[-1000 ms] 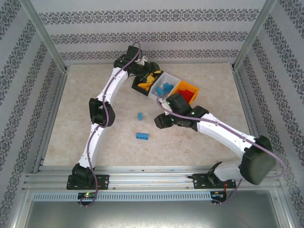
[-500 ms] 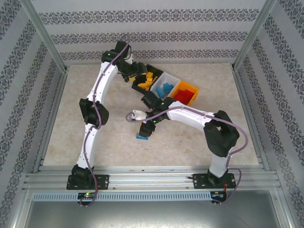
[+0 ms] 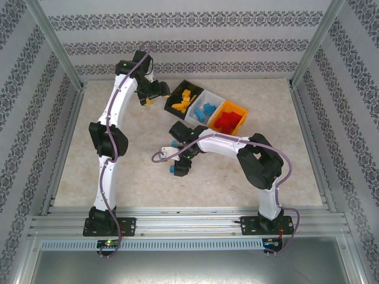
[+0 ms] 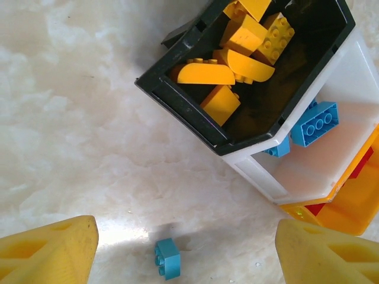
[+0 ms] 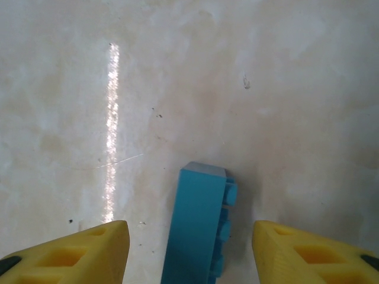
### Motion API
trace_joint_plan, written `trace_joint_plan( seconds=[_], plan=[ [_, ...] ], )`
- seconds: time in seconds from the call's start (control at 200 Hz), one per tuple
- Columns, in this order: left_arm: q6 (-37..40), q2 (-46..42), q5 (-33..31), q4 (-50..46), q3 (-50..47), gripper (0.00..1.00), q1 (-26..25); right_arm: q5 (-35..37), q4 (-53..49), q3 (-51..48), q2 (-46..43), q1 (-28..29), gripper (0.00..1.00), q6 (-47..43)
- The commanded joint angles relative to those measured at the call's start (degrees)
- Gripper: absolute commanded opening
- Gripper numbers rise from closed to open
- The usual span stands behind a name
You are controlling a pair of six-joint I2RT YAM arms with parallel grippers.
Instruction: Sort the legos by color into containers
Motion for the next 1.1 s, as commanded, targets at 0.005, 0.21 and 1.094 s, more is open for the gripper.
trace_joint_plan(
  seconds=[0.005,0.21,1.094],
  plan=[
    [1.0,-1.4,0.6,-2.8,-0.7,0.79,1.1,2.3,-2.0,2.1,2.3,1.3,0.58,0.4],
    [0.7,-1.5,1.2,-2.9,-1.1,0.79,1.8,3.3,-3.1,3.3,4.0,1.7,0.56,2.0],
    [0.3,-0.3,2.6,-2.5,-0.9,0.81,1.9,1.5,-4.6,4.7,-1.8,-1.2,0.2,5.7]
  ],
)
